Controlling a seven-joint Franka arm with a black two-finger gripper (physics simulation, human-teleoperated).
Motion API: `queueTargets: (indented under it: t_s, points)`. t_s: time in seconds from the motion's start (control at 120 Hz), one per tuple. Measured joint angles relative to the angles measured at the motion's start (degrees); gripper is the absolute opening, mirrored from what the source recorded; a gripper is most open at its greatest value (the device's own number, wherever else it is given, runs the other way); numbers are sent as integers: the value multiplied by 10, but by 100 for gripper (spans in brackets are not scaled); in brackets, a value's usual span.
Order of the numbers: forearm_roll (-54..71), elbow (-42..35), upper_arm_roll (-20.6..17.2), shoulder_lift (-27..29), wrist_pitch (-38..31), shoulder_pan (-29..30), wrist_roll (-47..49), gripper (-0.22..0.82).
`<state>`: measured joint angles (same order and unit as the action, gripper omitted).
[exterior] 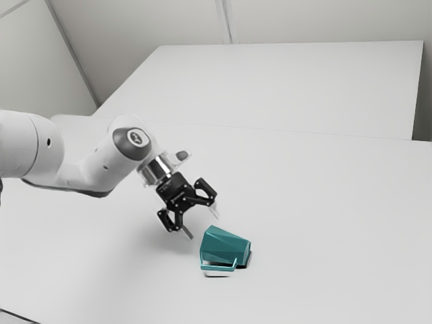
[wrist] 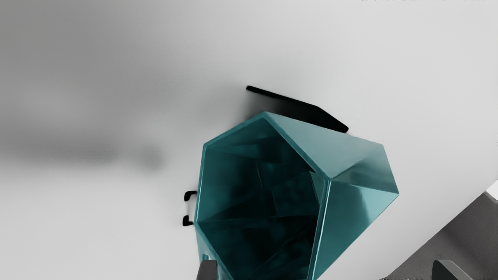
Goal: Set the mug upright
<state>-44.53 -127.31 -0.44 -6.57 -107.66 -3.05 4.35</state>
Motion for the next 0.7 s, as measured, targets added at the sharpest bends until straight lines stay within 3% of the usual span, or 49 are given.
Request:
queueTargets:
  t_s: [0.192, 0.567, 0.6, 0.7]
  points:
    - [-38, 3, -1, -30, -6, 0, -5, 60]
    - [-105, 5, -38, -59, -42, -1, -11, 60]
    - [-107, 6, -39, -60, -45, -1, -11, 57]
    - [-106, 8, -39, -60, -51, -1, -12, 31]
